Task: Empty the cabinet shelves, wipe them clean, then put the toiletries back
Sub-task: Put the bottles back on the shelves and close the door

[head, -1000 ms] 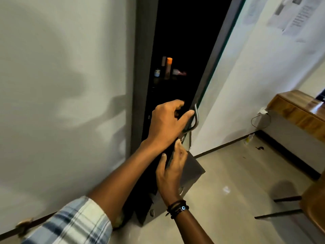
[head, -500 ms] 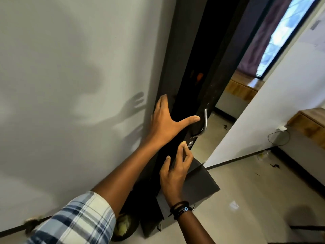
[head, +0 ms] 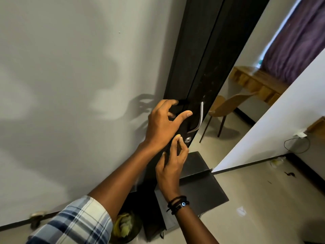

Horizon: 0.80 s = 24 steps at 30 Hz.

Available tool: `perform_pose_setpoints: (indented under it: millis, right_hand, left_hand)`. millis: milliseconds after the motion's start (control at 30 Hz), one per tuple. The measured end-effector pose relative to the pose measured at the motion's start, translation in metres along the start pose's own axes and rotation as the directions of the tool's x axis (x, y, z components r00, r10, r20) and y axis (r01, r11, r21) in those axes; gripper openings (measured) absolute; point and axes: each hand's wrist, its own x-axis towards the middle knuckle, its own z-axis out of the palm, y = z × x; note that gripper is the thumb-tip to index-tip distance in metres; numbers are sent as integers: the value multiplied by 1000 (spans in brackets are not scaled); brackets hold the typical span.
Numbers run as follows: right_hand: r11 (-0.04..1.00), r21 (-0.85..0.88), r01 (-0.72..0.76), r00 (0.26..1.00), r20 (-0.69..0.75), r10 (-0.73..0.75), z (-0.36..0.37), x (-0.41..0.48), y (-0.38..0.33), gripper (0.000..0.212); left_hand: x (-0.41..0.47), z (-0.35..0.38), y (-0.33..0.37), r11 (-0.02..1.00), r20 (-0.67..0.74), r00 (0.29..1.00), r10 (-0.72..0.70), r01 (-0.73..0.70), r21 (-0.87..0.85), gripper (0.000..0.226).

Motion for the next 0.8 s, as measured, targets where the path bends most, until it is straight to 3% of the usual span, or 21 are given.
perform_pose_setpoints:
  millis: [567,800]
  right_hand:
    - [1000,-10,-21,1000,15,21,0,-1,-2,74]
    - [999,35,-27,994,104,23,-2,-10,-4,76]
  left_hand:
    - [-3,2,-9,998,-5,998,64,-64,25,47]
    - [-25,-13,-30,995,41,999,18,-22,97,37]
